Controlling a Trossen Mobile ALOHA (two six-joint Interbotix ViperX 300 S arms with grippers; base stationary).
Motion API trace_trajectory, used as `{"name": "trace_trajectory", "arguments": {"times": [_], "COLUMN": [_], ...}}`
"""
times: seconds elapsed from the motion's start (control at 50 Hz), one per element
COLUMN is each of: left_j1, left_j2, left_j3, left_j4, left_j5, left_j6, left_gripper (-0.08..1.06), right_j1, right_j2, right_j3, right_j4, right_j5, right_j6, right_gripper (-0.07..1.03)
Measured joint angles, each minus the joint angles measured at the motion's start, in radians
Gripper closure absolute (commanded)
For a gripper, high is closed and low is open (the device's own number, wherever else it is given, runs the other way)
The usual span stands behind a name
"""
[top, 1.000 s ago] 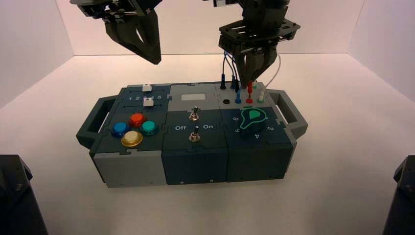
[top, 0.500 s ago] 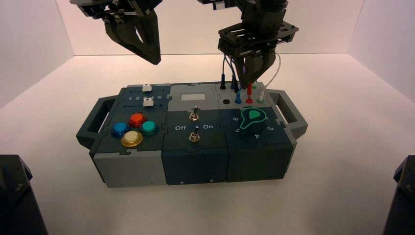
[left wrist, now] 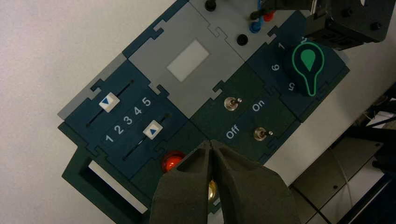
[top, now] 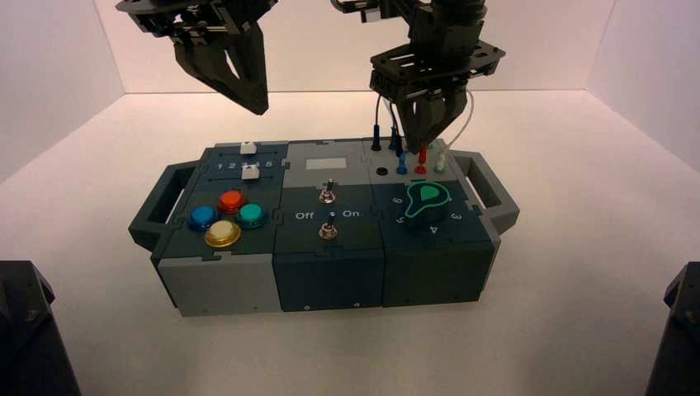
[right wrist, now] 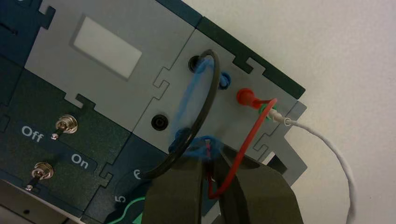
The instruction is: Insert the red wire.
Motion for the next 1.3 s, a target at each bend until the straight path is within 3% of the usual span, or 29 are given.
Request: {"name": "trace_trajectory", "arguments": {"times": [1.3], "left_j1": [-0.017], "left_j2": [0.005], "left_j3": [0.003], "left_j4": [0.000], "left_j5": [0.002], "left_j6": [0.000], "left_gripper": [1.01], "right_j1": [0.003], "right_j2": [0.009], "right_j3": [0.015], "right_j4": [0.005], "right_j5": [0.034], "right_j6": [-0.002], "right_gripper": [0.98]}}
